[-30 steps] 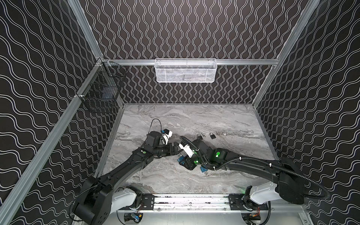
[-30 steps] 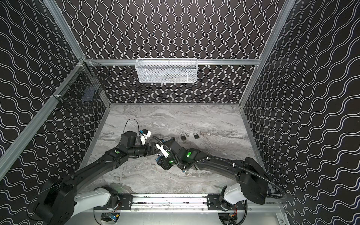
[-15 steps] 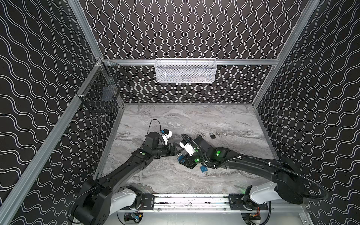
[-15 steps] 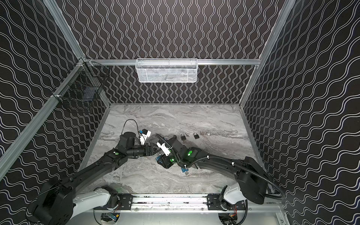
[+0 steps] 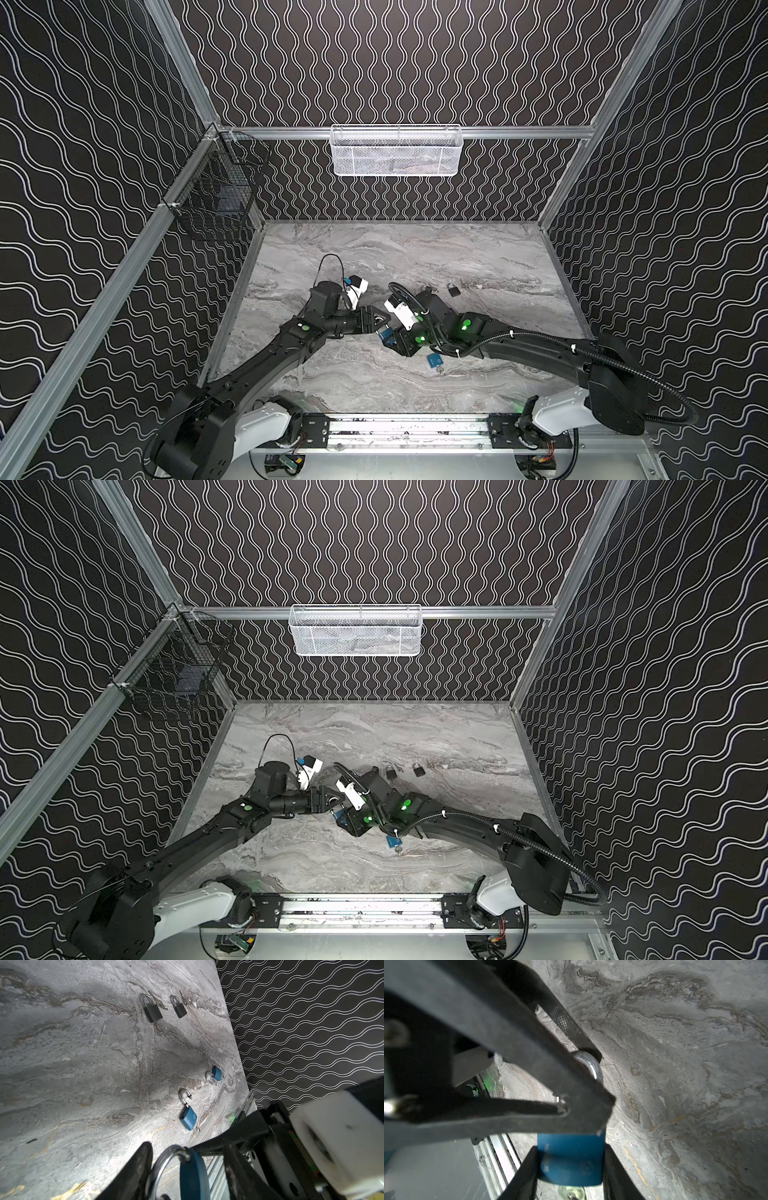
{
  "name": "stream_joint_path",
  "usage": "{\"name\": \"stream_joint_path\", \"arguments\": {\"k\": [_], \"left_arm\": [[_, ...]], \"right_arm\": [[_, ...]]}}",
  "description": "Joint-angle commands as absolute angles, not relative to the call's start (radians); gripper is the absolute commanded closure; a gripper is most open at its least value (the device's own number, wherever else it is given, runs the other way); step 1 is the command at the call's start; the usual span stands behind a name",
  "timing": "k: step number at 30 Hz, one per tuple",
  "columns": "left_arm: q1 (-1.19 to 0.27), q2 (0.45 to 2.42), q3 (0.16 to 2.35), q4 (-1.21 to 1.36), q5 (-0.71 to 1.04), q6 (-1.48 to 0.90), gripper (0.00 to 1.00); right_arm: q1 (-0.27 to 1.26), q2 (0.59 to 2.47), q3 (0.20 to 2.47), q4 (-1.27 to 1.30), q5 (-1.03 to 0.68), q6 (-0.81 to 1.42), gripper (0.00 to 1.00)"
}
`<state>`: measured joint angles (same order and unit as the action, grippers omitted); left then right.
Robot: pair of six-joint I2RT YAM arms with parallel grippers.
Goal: Lock with the key
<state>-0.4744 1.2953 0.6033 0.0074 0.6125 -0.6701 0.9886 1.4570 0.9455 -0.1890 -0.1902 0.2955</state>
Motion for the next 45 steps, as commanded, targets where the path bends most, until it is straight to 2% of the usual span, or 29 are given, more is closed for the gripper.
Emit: {"name": "stream_joint_path", "arguments": {"k": [1, 15, 30, 36, 43, 45], "left_arm": [[-0.475, 1.305, 0.619, 0.029, 0.612, -0.646, 0.46], [-0.474, 1.308, 0.638, -0.012, 0.575, -0.639, 0.61], [-0.474, 1.319, 0.647, -0.040, 0.557, -0.631, 0.85], [-0.474, 1.317, 0.663, -0.066, 0.523, -0.649, 0.95], [-0.474, 1.324, 0.682, -0.092, 0.509, -0.658, 1.00], [-0.475, 1.314, 0.687, -0.102, 0.502, -0.657, 1.00]], "right_arm": [[0.989, 1.443, 0.953, -0.136, -0.199, 0.290, 0.80], [0.989, 1.416, 0.931, -0.138, -0.182, 0.298, 0.80], [0.989, 1.410, 0.928, -0.137, -0.165, 0.302, 0.78], [0.989, 1.402, 0.918, -0.117, -0.150, 0.323, 0.71], [0.989, 1.387, 0.896, -0.096, -0.143, 0.343, 0.60], [0.989, 1.381, 0.890, -0.093, -0.137, 0.345, 0.54]]}}
